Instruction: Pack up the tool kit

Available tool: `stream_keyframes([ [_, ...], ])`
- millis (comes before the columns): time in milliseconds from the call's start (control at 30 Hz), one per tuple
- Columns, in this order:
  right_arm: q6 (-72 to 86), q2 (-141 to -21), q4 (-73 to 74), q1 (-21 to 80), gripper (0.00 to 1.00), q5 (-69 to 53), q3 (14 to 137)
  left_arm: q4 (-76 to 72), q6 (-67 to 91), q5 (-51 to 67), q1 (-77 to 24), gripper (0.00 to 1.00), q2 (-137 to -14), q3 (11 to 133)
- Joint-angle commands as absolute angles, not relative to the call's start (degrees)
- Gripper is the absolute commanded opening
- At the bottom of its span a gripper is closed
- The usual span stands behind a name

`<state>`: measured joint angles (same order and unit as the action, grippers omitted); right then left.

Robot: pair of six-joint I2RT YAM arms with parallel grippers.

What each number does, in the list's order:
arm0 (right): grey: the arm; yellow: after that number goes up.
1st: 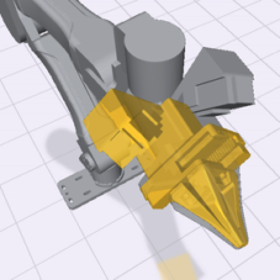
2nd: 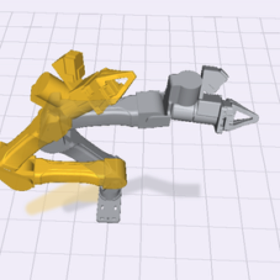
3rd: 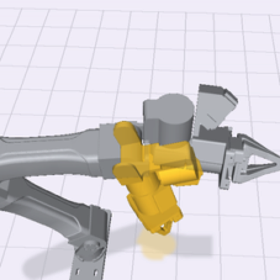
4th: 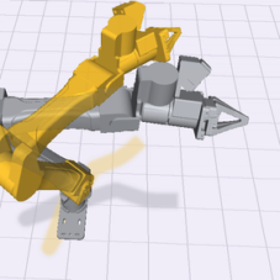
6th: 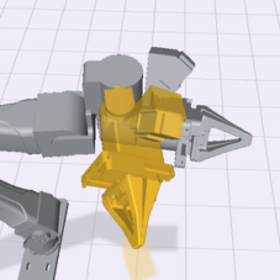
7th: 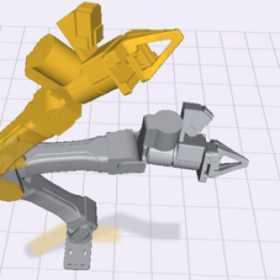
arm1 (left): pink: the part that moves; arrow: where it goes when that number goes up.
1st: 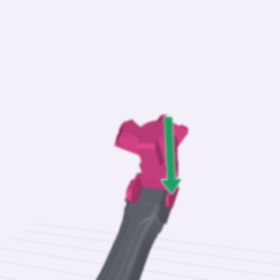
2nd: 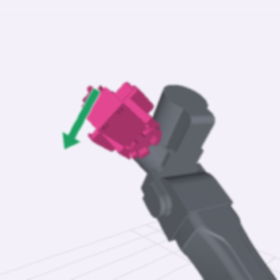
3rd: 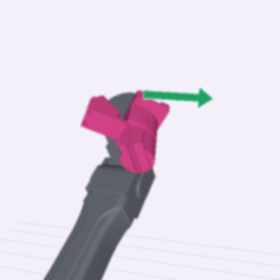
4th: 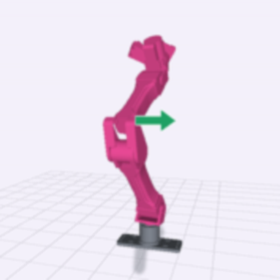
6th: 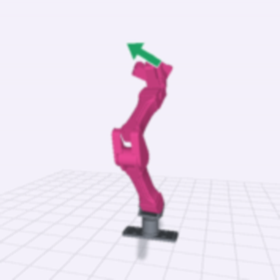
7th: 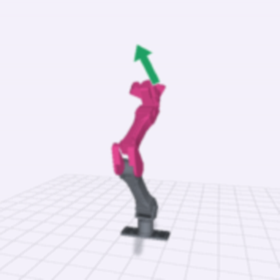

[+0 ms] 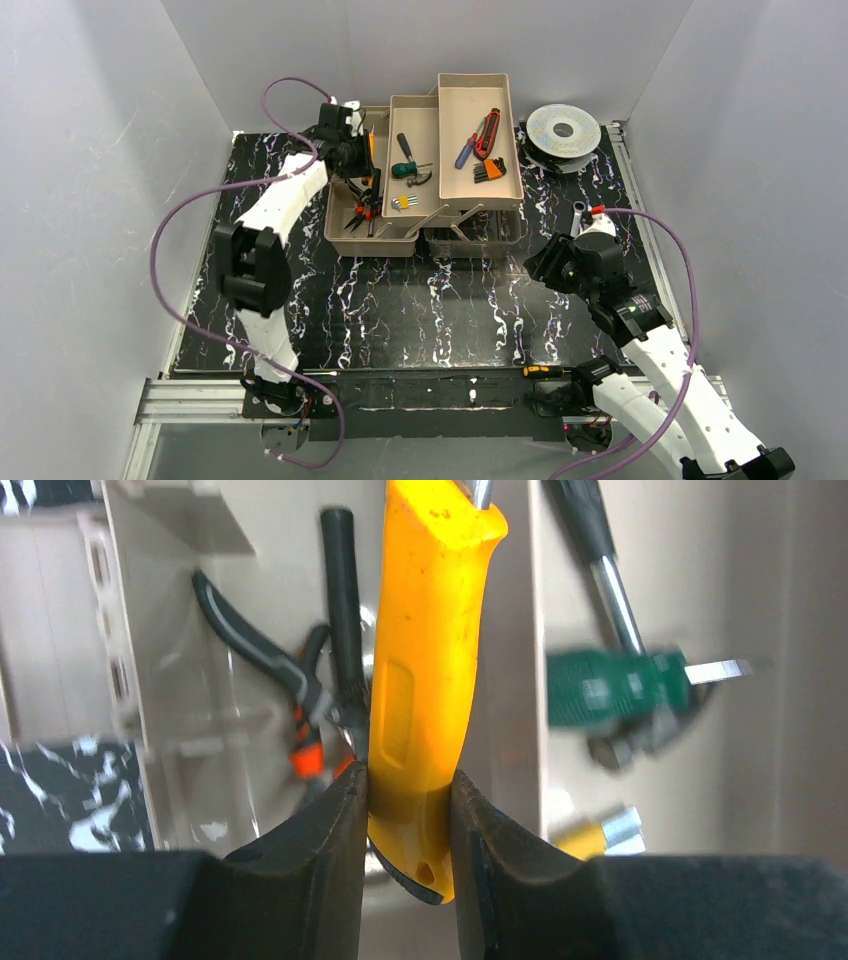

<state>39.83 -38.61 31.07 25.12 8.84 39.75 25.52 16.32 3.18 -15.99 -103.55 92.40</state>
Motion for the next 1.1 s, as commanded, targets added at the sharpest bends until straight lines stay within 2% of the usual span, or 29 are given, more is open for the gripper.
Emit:
stream_keyframes([
  [0, 39.1, -37.8, 31.6, 24.9, 0.52, 9.9, 43.1, 34.2, 13.2, 0.8, -13.4, 0.0, -111.2, 103.8],
  [200, 39.9, -37.4, 32.4, 24.9, 0.53, 12.1, 42.6, 32.4, 14.8, 6.1, -11.0, 0.01, -118.7, 109.5],
  [300, 39.5, -37.9, 32.5, 24.9, 0.53, 13.5, 42.6, 32.4, 15.2, 6.5, -11.0, 0.09, -120.4, 110.2],
  [433, 38.5, -39.1, 32.0, 24.9, 0.53, 14.5, 43.3, 35.1, 17.8, 8.8, -10.9, 0.55, -119.1, 112.8],
  [467, 38.1, -39.3, 32.0, 24.9, 0.53, 15.0, 43.6, 35.4, 18.0, 9.5, -10.9, 0.73, -116.9, 112.5],
  [500, 38.1, -39.3, 32.0, 24.8, 0.53, 15.3, 43.7, 36.8, 17.9, 9.3, -11.0, 0.95, -114.4, 112.4],
  [533, 38.1, -39.3, 32.1, 24.7, 0.53, 15.1, 43.8, 37.9, 17.6, 8.4, -11.0, 0.98, -113.0, 112.3],
  [667, 38.3, -38.9, 32.2, 24.8, 0.53, 14.9, 43.7, 39.5, 18.4, 5.5, -11.0, 0.98, -107.4, 108.1],
  [800, 38.6, -37.9, 32.5, 24.7, 0.53, 14.3, 43.4, 35.4, 18.7, 1.4, -11.1, 0.98, -96.9, 95.5],
  [1067, 38.4, -37.5, 31.5, 24.4, 0.53, 11.8, 42.2, 34.5, 17.8, -12.9, -11.3, 0.98, -82.1, 79.8],
])
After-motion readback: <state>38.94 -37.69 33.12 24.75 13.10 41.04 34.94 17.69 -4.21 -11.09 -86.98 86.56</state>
